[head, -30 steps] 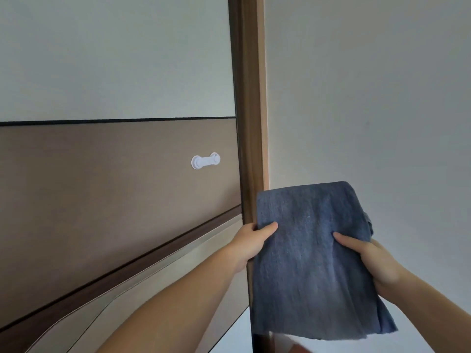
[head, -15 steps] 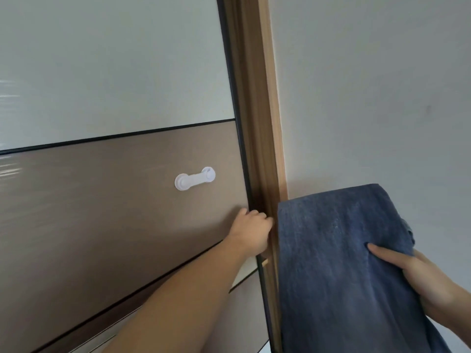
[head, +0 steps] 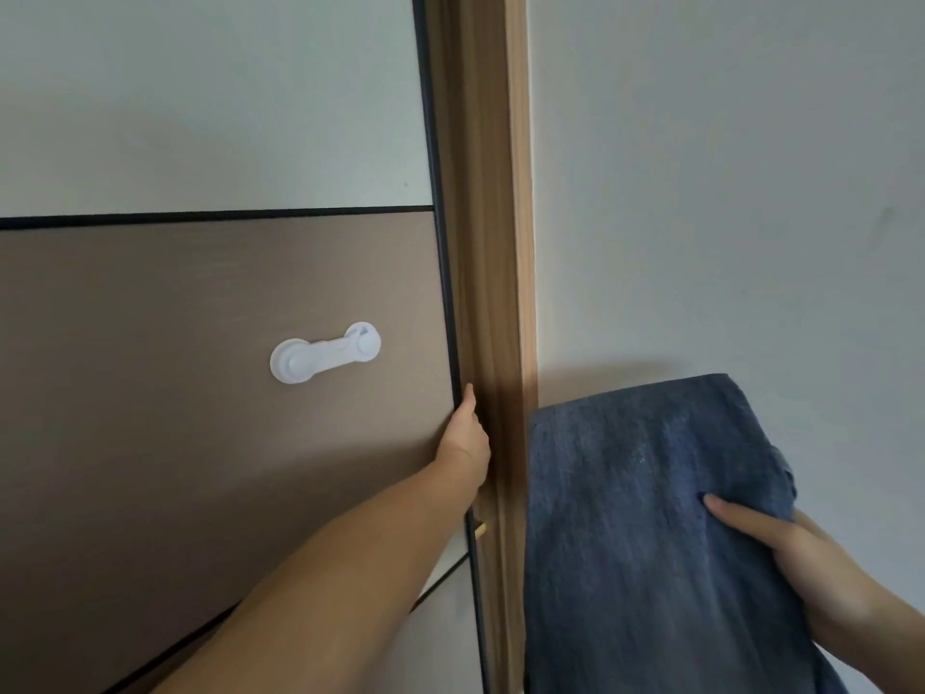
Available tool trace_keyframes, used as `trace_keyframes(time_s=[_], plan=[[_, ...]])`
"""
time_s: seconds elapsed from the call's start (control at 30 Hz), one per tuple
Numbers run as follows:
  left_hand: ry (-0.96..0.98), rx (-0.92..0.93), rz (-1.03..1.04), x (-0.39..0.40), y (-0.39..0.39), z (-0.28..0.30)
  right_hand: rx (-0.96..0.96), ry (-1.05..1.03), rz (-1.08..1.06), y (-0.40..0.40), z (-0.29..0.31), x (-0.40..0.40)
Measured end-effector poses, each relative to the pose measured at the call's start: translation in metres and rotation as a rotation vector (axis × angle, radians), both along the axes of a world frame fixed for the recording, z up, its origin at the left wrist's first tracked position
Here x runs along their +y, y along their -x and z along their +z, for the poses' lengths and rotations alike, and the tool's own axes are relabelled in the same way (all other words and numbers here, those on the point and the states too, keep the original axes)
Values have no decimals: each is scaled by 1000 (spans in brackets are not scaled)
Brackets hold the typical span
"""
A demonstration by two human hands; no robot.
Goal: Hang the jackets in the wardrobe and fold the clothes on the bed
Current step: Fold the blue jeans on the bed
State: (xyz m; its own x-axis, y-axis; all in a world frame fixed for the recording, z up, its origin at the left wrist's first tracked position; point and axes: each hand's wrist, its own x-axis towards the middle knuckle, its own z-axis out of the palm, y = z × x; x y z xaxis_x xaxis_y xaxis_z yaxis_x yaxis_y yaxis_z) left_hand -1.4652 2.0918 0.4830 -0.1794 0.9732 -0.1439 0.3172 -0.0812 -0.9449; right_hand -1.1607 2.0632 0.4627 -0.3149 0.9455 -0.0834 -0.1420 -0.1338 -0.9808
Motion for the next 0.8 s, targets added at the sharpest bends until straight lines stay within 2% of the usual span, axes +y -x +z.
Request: trace_keyframes(time_s=[0.4,0.8], plan=[[20,-9,-119,-17,1,1,59,-3,26,20,-1,-9],[41,-59,-97,-54,7,5,75,-2,86,18,-3,-18]])
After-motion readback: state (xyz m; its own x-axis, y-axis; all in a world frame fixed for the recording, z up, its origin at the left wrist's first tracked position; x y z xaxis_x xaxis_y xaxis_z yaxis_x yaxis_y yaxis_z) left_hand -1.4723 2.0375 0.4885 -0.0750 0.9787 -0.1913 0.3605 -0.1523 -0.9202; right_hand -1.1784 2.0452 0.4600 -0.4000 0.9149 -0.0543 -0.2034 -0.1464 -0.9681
